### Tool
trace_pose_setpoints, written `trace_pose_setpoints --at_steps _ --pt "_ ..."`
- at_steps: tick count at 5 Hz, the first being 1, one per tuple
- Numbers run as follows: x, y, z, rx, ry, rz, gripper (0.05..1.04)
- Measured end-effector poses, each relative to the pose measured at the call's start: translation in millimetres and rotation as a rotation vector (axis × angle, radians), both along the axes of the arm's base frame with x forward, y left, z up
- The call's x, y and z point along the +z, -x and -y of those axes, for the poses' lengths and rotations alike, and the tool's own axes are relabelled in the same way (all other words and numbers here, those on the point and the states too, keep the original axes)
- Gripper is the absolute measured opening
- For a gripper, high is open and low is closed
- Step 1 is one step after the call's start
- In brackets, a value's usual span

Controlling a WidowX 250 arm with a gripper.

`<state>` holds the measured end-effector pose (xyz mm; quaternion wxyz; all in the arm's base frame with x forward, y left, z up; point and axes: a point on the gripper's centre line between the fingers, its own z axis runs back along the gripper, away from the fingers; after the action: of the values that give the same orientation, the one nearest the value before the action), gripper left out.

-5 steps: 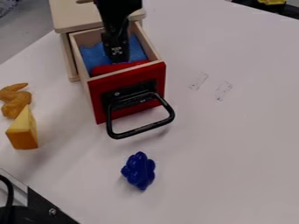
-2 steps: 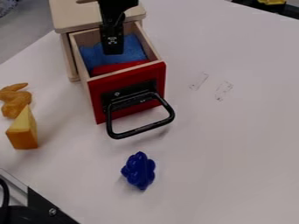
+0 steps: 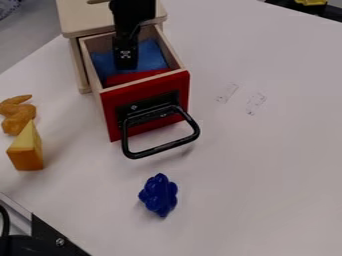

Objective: Take the red object out from the drawer and put it on the right side of the drawer

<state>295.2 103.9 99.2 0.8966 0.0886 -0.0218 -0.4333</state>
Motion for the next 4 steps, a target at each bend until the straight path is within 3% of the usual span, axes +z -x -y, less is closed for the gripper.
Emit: trace_pose_setpoints --at_steps 1,3,4 --pt "-4.9 4.3 3.2 -0.029 0.022 -0.017 1.0" --pt "-19.5 13.2 1.7 0.003 0.104 -0.13 0.998" --pt "-31.1 12.6 -2.1 0.036 0.096 -0.161 0.998"
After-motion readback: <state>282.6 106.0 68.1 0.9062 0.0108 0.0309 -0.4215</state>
